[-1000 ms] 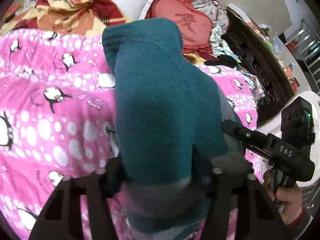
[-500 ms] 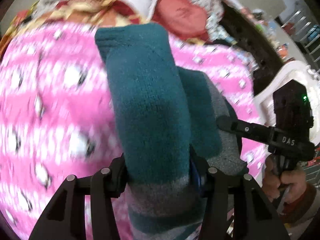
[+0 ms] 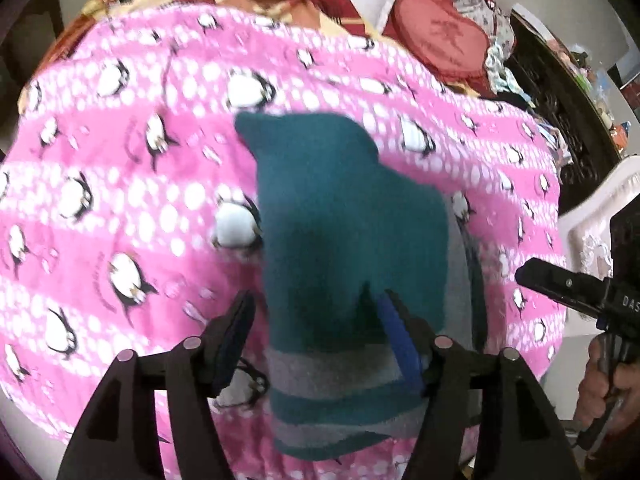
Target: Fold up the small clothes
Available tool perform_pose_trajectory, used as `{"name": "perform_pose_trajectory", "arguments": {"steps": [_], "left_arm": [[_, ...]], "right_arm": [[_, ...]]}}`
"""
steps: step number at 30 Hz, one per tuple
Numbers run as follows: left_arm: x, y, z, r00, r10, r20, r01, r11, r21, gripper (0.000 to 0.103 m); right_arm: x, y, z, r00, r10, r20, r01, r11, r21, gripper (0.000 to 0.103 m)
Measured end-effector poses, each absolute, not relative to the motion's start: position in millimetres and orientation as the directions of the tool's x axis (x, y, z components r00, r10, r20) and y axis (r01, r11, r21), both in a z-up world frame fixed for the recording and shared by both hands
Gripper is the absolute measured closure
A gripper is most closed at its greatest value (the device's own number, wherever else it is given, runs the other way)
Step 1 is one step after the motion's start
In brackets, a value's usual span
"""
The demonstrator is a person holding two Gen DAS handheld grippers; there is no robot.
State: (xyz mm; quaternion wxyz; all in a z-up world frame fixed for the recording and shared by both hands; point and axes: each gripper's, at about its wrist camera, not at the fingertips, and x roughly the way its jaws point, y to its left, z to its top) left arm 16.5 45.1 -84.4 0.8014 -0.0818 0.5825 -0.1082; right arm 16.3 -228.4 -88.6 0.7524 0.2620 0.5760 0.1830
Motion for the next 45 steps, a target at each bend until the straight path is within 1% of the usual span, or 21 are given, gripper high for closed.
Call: {"name": "perform_pose_trajectory", "arguments": {"steps": [3, 5, 7, 8, 9, 11, 13, 17, 21, 23, 25, 27, 29, 30, 31, 34, 37, 39, 42, 43, 45], "left_arm": [[20.4, 46.8, -87.2, 0.281, -0.249, -0.927, 0.067, 0.968, -0.240, 0.037], [21.1, 46.7, -91.3, 0.268, -0.256, -0.929, 0.060, 0.967, -0.249, 0.037], [19.4, 49.1, -93.8, 0.263, -0.257, -0.930, 0.054, 0.966, -0.252, 0.037], [17.6, 49.7, -95.1, 0.260, -0.257, -0.931, 0.051, 0.966, -0.253, 0.037], [18.6, 51.3, -95.3, 0.258, -0.258, -0.931, 0.048, 0.966, -0.255, 0.037], [14.1, 50.1, -93.6, 0.264, -0.270, -0.926, 0.046, 0.963, -0.267, 0.037], [13.1, 46.4, -88.7, 0.276, -0.283, -0.919, 0.059, 0.959, -0.278, 0.037], [16.4, 30.6, -85.0, 0.288, -0.308, -0.907, 0.087, 0.952, -0.295, 0.036], [20.9, 7.9, -104.2, 0.251, -0.285, -0.925, 0.143, 0.956, -0.256, 0.036], [23.7, 1.3, -121.0, 0.218, -0.271, -0.938, 0.142, 0.959, -0.244, 0.031], [25.8, 0.3, -130.9, 0.202, -0.282, -0.938, 0.115, 0.958, -0.263, 0.028], [27.4, 0.1, -138.2, 0.189, -0.288, -0.939, 0.100, 0.957, -0.273, 0.025], [28.1, 0.2, -142.4, 0.179, -0.279, -0.943, 0.092, 0.959, -0.267, 0.024], [28.3, 0.6, -143.0, 0.179, -0.274, -0.945, 0.092, 0.961, -0.261, 0.024], [27.9, 0.7, -143.6, 0.178, -0.269, -0.947, 0.089, 0.962, -0.257, 0.024], [27.2, 4.9, -145.0, 0.172, -0.276, -0.946, 0.075, 0.961, -0.267, 0.024], [26.7, 7.4, -145.8, 0.167, -0.276, -0.947, 0.070, 0.961, -0.268, 0.024], [27.5, 8.3, -146.5, 0.165, -0.278, -0.946, 0.073, 0.960, -0.270, 0.024], [27.7, 8.9, -146.9, 0.167, -0.280, -0.945, 0.071, 0.960, -0.272, 0.022], [28.0, 8.4, -147.8, 0.165, -0.281, -0.945, 0.069, 0.959, -0.274, 0.022], [28.3, 7.5, -147.1, 0.160, -0.276, -0.948, 0.063, 0.961, -0.270, 0.022]], "right_arm": [[22.3, -203.9, -96.5, 0.229, 0.605, -0.763, -0.005, 0.784, 0.620, 0.051], [23.3, -188.3, -112.6, 0.177, 0.561, -0.808, -0.006, 0.822, 0.569, 0.051], [24.1, -179.9, -129.0, 0.147, 0.546, -0.824, 0.007, 0.833, 0.553, 0.051], [23.9, -177.9, -133.7, 0.159, 0.547, -0.822, 0.002, 0.832, 0.555, 0.054], [22.4, -176.2, -134.7, 0.177, 0.535, -0.826, -0.025, 0.841, 0.540, 0.086], [18.6, -181.3, -129.8, 0.200, 0.538, -0.819, -0.030, 0.839, 0.544, 0.088], [18.0, -187.9, -120.6, 0.226, 0.539, -0.812, -0.033, 0.837, 0.546, 0.094], [12.7, -213.6, -101.3, 0.260, 0.525, -0.811, -0.013, 0.841, 0.540, 0.094], [16.0, -210.6, -117.9, 0.237, 0.425, -0.874, -0.028, 0.902, 0.431, 0.095], [18.7, -207.9, -131.2, 0.239, 0.354, -0.904, -0.053, 0.934, 0.352, 0.095], [23.2, -216.5, -147.0, 0.221, 0.392, -0.893, 0.024, 0.913, 0.407, 0.095], [23.7, -221.7, -148.1, 0.211, 0.409, -0.888, 0.036, 0.905, 0.425, 0.094], [23.4, -225.0, -138.2, 0.204, 0.444, -0.873, 0.029, 0.888, 0.458, 0.093], [22.2, -227.8, -130.4, 0.211, 0.458, -0.864, 0.032, 0.880, 0.474, 0.089], [20.7, -230.7, -118.1, 0.229, 0.467, -0.854, 0.031, 0.873, 0.486, 0.088], [18.9, -224.4, -88.9, 0.264, 0.500, -0.825, -0.015, 0.857, 0.515, 0.088], [10.0, -202.6, -77.9, 0.214, 0.530, -0.821, -0.103, 0.848, 0.521, 0.088], [1.4, -189.4, -87.5, 0.172, 0.531, -0.830, -0.144, 0.847, 0.512, 0.088], [-5.4, -181.8, -123.8, 0.125, 0.422, -0.898, -0.153, 0.903, 0.403, 0.088], [-5.7, -184.8, -134.6, 0.122, 0.413, -0.902, -0.137, 0.907, 0.397, 0.091], [0.2, -190.4, -145.4, 0.116, 0.425, -0.898, -0.097, 0.904, 0.416, 0.093]]}}
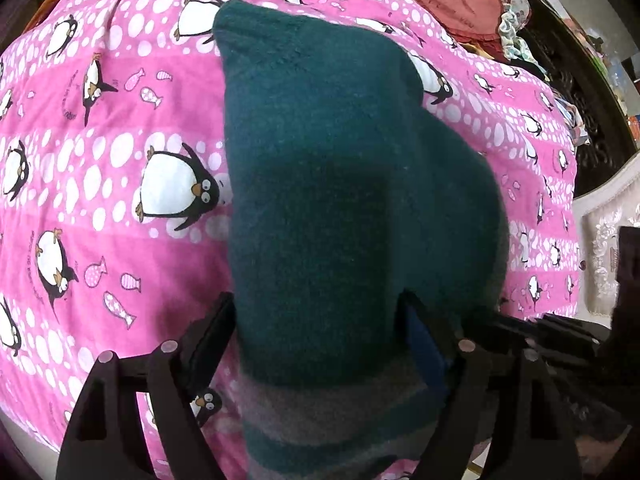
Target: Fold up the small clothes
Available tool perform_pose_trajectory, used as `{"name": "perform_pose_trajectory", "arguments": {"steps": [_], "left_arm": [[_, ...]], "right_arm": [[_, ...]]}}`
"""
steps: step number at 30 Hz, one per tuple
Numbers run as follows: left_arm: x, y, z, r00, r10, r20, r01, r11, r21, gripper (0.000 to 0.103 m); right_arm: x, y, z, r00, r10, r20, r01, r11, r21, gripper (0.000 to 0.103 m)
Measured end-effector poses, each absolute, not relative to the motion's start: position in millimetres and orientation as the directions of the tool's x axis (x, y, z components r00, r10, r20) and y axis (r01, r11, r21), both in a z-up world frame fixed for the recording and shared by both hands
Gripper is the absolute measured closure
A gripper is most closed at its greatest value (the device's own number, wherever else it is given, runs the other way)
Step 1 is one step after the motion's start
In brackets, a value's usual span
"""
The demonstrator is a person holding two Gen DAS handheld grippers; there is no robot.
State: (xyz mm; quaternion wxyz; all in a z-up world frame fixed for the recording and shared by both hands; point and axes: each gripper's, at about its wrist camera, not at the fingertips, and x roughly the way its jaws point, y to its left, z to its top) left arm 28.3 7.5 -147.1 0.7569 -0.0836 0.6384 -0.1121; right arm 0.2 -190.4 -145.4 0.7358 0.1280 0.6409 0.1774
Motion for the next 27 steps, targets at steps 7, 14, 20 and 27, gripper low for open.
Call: {"name": "perform_pose_trajectory", "arguments": {"steps": [7, 14, 20, 27], "left_arm": [[25.9, 12.0, -112.9, 0.216, -0.226, -0.950, 0.038, 0.974, -0.223, 0.022], [17.5, 21.9, -75.7, 0.290, -0.148, -0.945, 0.028, 0.989, -0.146, 0.022], [6.1, 32.2, -51.6, 0.284, -0.085, -0.955, 0.009, 0.996, -0.085, 0.022], [-5.3, 35.8, -32.5, 0.307, -0.039, -0.951, 0.006, 0.999, -0.039, 0.022]], "right_arm": [[-1.4, -191.1, -96.1, 0.185, 0.391, -0.901, -0.121, 0.919, 0.374, 0.076], [-6.3, -184.5, -67.6, 0.243, 0.345, -0.906, -0.077, 0.938, 0.337, 0.060], [-14.1, -173.6, -54.2, 0.259, 0.292, -0.921, -0.052, 0.956, 0.288, 0.049], [-21.0, -172.9, -42.2, 0.262, 0.261, -0.929, -0.038, 0.965, 0.260, 0.041]]}}
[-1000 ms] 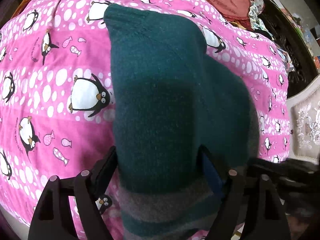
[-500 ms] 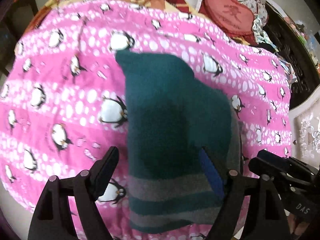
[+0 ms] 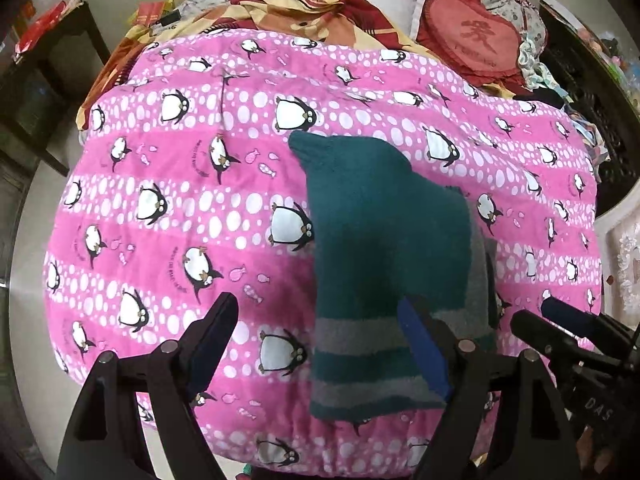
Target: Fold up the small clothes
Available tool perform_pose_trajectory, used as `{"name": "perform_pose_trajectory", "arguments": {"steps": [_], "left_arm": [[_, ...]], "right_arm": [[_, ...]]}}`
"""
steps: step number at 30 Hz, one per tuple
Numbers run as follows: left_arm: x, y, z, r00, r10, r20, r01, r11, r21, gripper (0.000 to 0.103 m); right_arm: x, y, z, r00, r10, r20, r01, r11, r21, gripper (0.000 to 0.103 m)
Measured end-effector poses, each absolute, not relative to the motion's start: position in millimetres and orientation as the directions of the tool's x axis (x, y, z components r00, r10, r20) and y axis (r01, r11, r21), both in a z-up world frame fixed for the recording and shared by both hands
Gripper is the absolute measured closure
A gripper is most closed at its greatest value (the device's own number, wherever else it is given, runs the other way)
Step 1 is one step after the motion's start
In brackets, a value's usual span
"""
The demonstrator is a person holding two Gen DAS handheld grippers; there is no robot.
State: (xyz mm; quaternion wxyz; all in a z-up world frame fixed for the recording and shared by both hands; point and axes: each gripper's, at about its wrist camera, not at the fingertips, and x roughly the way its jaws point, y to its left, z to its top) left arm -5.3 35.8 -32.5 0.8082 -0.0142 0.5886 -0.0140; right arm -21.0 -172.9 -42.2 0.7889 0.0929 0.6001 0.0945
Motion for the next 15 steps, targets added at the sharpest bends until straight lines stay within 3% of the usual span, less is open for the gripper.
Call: {"name": "perform_pose_trajectory", "arguments": {"steps": [15], "left_arm": [[-14.2, 30.1, -34.5, 0.295, -0.038, -0.955, -0.003, 0.999, -0.040, 0.022]], "right_arm": [[-20.8, -177.3, -42.1, 0.243, 0.253, -0.936, -0.015, 0.966, 0.257, 0.036]]}}
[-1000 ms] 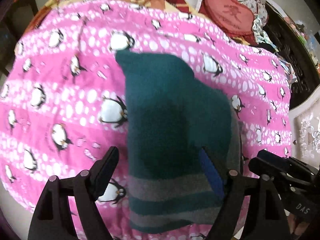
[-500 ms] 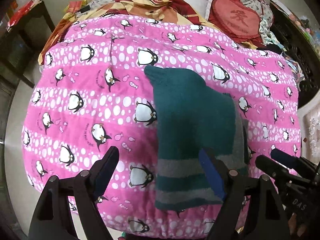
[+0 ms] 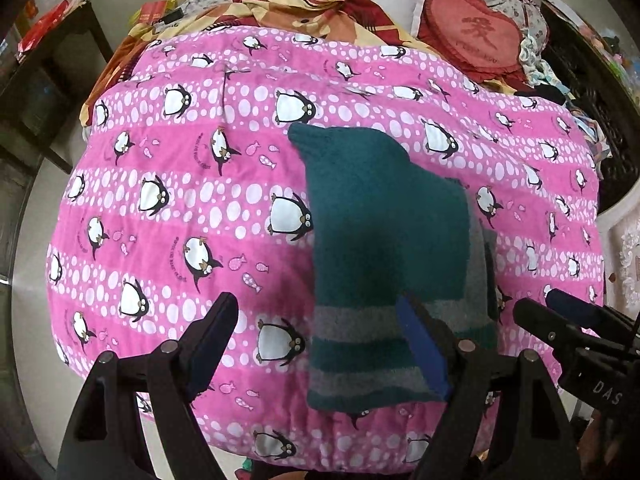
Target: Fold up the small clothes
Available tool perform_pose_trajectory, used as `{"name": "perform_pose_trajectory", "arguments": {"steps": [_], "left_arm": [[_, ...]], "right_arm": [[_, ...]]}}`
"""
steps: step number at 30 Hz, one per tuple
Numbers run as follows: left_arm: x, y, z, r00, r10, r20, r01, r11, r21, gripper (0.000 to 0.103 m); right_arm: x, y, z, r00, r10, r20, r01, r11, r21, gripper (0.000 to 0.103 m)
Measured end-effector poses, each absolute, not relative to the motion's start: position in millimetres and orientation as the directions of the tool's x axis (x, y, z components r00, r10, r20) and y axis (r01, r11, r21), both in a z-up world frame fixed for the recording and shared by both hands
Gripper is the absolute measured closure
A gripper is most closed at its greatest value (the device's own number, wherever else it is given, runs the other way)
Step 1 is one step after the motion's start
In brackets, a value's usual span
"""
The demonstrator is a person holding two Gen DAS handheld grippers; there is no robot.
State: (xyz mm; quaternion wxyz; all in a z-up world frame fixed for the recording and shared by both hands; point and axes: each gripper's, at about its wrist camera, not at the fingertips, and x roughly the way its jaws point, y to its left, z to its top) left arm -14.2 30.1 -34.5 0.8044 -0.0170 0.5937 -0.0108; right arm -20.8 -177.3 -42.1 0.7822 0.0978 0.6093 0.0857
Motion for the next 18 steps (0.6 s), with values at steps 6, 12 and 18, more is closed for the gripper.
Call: {"name": "perform_pose_trajectory", "arguments": {"steps": [6, 12, 18], "left_arm": [[-12.2, 32.7, -38.1, 0.284, -0.035, -0.958, -0.005, 0.999, -0.037, 0.022], [-13.6, 33.2, -42.3, 0.270, -0.033, -0.962, 0.003, 0.999, -0.034, 0.022], [-13.9, 32.9, -43.8, 0.264, -0.032, -0.964, 0.001, 0.999, -0.033, 0.022]], "right_arm": [[-20.1, -175.4, -45.1, 0.231, 0.256, -0.939, -0.015, 0.966, 0.260, 0.032], [-20.9, -171.9, -48.4, 0.222, 0.256, -0.941, -0.020, 0.966, 0.258, 0.032], [-22.7, -171.6, -51.2, 0.210, 0.253, -0.944, -0.010, 0.966, 0.257, 0.032]]}}
